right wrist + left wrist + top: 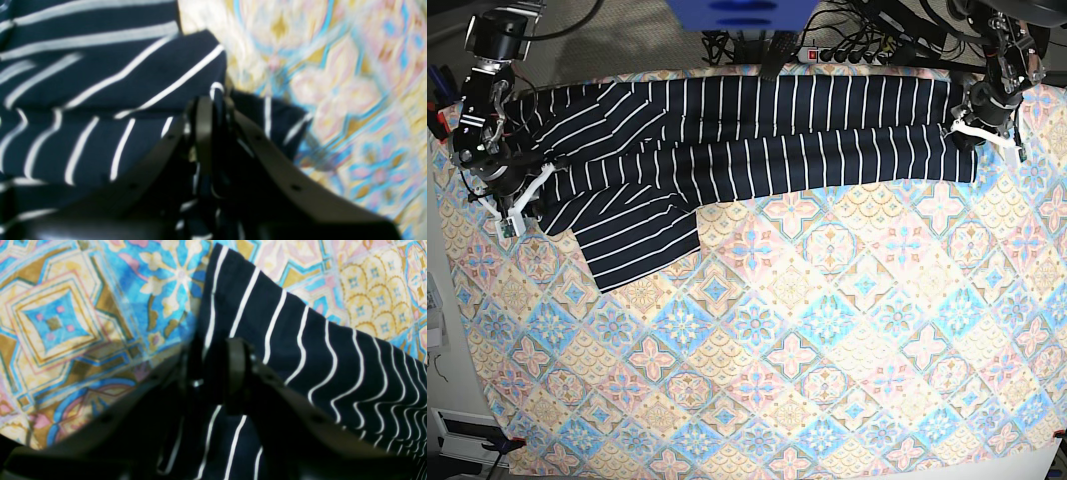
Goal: Fold the T-shirt properly
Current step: 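Lift the hem edges and fold them toward the collar, then regrasp the shirt's side edge with the right gripper and pull it inward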
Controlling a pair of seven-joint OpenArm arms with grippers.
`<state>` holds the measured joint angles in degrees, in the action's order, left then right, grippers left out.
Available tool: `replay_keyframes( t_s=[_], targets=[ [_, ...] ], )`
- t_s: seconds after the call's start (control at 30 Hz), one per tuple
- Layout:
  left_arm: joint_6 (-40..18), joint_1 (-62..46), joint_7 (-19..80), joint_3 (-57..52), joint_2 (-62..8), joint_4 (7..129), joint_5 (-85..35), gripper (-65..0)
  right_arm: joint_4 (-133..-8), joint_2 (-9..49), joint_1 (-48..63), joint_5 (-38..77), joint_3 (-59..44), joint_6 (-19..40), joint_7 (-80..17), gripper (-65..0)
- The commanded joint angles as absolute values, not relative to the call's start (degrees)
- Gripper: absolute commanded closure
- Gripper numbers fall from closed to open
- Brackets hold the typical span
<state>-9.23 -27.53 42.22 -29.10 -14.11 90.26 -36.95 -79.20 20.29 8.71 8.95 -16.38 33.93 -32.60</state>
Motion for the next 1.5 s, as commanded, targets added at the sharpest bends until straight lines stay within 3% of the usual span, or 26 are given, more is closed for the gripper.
replay_keyframes(
  t_s=[0.0,0.37,0.63,1.2,1.37,1.47],
  targets=[
    [-9.45,-28.18,41.45,-29.67,-14.81,91.38,-37.58,-19.1,-81.36,21.49,7.96,9.71,-16.84,33.71,-31.08,-6.5],
    [-9.54,-28.79,41.54,-36.97,-14.90,91.47,-47.16,-20.4,-85.93,18.95,7.96,9.54,-21.14,33.71,-31.25,-7.4],
    [-9.54,-28.53,41.54,-38.11,-14.81,91.47,-47.43,-20.4,-85.67,18.42,5.05,9.45,-22.02,29.32,-31.52,-7.6],
    [-9.54,-28.00,41.54,-37.85,-14.55,91.38,-47.25,-20.4,-85.41,18.33,4.79,9.45,-20.53,29.41,-33.01,-7.7],
    [-9.54,-27.56,41.54,-37.85,-14.55,91.38,-47.43,-20.4,-77.93,18.59,-3.65,9.45,-12.44,29.41,-33.01,-7.7],
    [-9.54,-27.47,41.54,-37.85,-14.55,91.38,-47.52,-20.4,-69.85,18.59,-8.31,9.45,-9.45,29.32,-33.01,-12.6]
  ],
)
